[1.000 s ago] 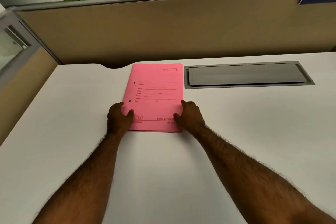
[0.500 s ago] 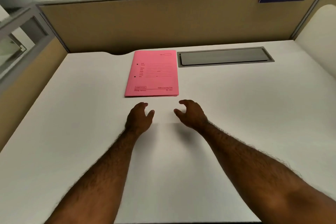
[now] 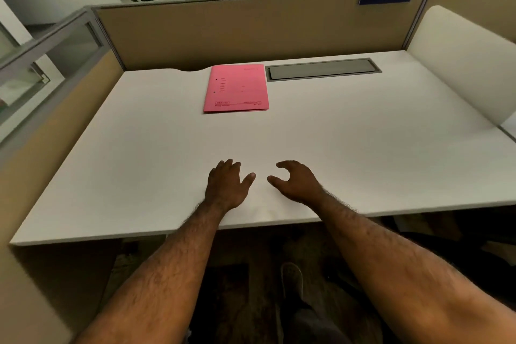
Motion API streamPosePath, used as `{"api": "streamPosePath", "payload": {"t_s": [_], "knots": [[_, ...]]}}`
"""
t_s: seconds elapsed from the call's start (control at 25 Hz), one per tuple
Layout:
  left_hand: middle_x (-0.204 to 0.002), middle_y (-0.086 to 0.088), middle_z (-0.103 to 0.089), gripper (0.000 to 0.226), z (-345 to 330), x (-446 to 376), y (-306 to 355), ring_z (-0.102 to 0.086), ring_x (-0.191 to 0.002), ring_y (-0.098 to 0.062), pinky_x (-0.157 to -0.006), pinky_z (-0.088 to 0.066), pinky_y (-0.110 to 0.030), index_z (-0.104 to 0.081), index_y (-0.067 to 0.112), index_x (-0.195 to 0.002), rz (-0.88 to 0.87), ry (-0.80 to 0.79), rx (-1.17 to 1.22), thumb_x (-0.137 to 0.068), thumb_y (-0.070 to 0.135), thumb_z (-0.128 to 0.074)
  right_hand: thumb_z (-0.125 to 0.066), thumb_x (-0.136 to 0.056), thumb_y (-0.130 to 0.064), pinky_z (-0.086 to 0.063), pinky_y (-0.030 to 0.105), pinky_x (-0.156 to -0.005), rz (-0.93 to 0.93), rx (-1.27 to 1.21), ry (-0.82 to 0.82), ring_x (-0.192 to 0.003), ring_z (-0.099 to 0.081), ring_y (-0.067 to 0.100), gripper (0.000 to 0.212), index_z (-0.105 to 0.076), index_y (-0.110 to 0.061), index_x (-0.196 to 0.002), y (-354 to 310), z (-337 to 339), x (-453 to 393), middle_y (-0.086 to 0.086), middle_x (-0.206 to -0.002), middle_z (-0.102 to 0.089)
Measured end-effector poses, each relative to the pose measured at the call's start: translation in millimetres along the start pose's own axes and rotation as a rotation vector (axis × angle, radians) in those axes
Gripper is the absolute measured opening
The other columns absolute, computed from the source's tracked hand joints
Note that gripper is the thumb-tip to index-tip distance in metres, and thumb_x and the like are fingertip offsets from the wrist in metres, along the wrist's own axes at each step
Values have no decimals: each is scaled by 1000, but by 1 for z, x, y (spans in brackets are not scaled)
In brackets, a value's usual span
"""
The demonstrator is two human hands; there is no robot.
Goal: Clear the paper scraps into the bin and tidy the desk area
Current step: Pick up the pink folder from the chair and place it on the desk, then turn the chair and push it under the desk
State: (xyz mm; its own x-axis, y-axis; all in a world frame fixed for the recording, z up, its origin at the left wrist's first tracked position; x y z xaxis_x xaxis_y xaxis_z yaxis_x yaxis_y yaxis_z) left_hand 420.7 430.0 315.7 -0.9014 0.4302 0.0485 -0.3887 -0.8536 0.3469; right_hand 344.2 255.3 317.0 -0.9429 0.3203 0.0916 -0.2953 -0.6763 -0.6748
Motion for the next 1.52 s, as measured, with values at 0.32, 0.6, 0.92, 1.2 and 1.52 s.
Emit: {"api": "streamPosePath", "payload": {"t_s": [0.32,0.6,0.92,1.2,1.52], "knots": [[-158,-10,-26,67,-5,97,39,-18,-147,-28,-119,-15,-42,-34,14,-146,-63,-27,15,-94,56,-40,-62,-83,-53,-33,36,-112,19,62,14,-138,-36,17,62,-49,-22,-135,14,15,104,1,-150,-40],[-158,-9,-24,68,-18,176,85,-17,-147,-28,-119,-13,-44,-31,15,-147,-33,-18,12,-94,57,-40,-62,-83,-55,-35,35,-110,16,48,41,-134,-42,18,62,-50,-22,-134,50,42,187,0,-144,-46],[-159,-7,-22,67,-59,287,158,-15,-148,-24,-119,-10,-41,-27,16,-149,34,2,85,-94,53,-43,-62,-84,-54,-33,34,-111,34,84,-2,-140,-35,17,63,-49,-24,-137,114,71,305,0,-152,-38],[-160,-6,-19,68,-67,356,198,-13,-148,-23,-119,-9,-40,-24,17,-150,-3,-22,77,-95,52,-44,-62,-83,-56,-36,35,-108,3,68,53,-139,-36,18,63,-48,-26,-137,135,97,375,-1,-152,-37],[-160,-6,-21,65,-57,425,229,-14,-148,-23,-120,-10,-42,-27,17,-149,-179,-50,44,-96,51,-42,-62,-83,-54,-35,33,-108,-73,64,197,-137,-38,18,61,-50,-23,-135,148,115,465,1,-149,-41]]}}
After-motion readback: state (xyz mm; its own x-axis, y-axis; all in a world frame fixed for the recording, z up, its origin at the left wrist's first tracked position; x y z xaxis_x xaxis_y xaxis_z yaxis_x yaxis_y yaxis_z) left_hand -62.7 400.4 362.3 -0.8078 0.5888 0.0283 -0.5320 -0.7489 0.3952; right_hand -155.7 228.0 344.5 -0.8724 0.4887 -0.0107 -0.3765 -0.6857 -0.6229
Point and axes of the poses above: each hand's wrist, its own x-axis away from the middle knuckle, its own z-axis out of the back of the hand, y = z × x, the point moved 8 cm from there along -x, towards the middle knuckle
